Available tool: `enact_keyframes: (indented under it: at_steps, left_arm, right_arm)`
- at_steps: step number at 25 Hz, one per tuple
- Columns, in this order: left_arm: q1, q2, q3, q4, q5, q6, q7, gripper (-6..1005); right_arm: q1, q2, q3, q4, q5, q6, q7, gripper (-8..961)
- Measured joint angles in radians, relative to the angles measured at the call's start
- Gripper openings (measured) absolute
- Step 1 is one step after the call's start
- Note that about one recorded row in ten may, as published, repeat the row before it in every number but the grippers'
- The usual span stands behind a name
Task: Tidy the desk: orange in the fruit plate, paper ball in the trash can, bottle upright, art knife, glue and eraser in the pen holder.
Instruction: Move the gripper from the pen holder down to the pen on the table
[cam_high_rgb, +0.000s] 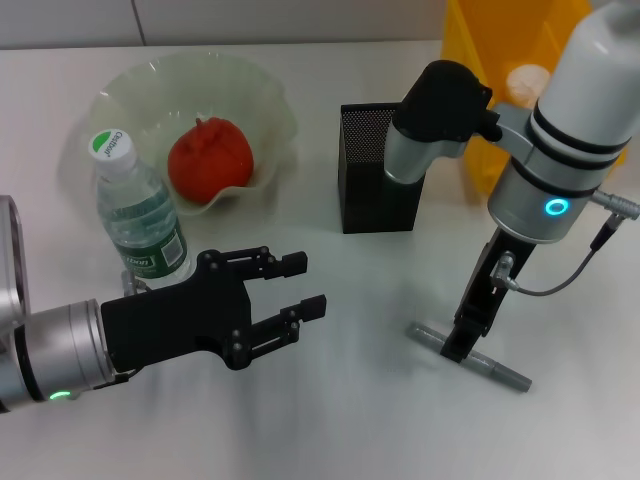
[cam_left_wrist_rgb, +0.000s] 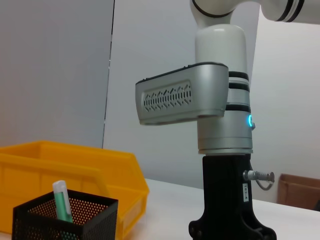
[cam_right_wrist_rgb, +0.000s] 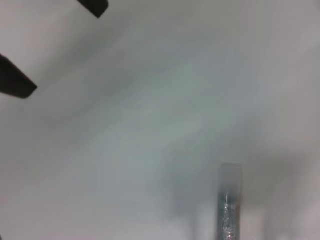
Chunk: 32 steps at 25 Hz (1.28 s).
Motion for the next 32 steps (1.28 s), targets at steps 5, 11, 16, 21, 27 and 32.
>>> enact_keyframes:
  at_steps: [5, 11, 16, 21, 27, 32]
  left_arm:
    - [0.000, 0.000, 0.001, -0.007, -0.012, 0.000, 0.000, 483]
    - [0.000, 0.000, 0.002, -0.007, -0.014, 0.000, 0.000, 483]
    - [0.000, 0.000, 0.001, -0.007, -0.014, 0.000, 0.001, 483]
    - [0.000, 0.000, 0.001, -0.009, -0.014, 0.001, 0.010, 483]
    - [0.000, 0.000, 0.002, -0.010, -0.014, 0.001, 0.011, 483]
    - [0.002, 0.000, 0.002, -0.011, -0.014, 0.002, 0.011, 483]
  right_arm:
    - [0.003, 0.001, -0.051, 0.018, 0.039, 0.025, 0.002, 538]
    - [0.006, 0.001, -0.066, 0.020, 0.047, 0.036, 0.005, 537]
    - [0.007, 0.000, -0.067, 0.030, 0.047, 0.041, 0.005, 535]
    - [0.008, 0.000, -0.069, 0.034, 0.047, 0.047, 0.005, 534]
    - [0.008, 0.000, -0.070, 0.034, 0.047, 0.049, 0.009, 448]
    - [0.008, 0.000, -0.080, 0.034, 0.047, 0.052, 0.018, 400]
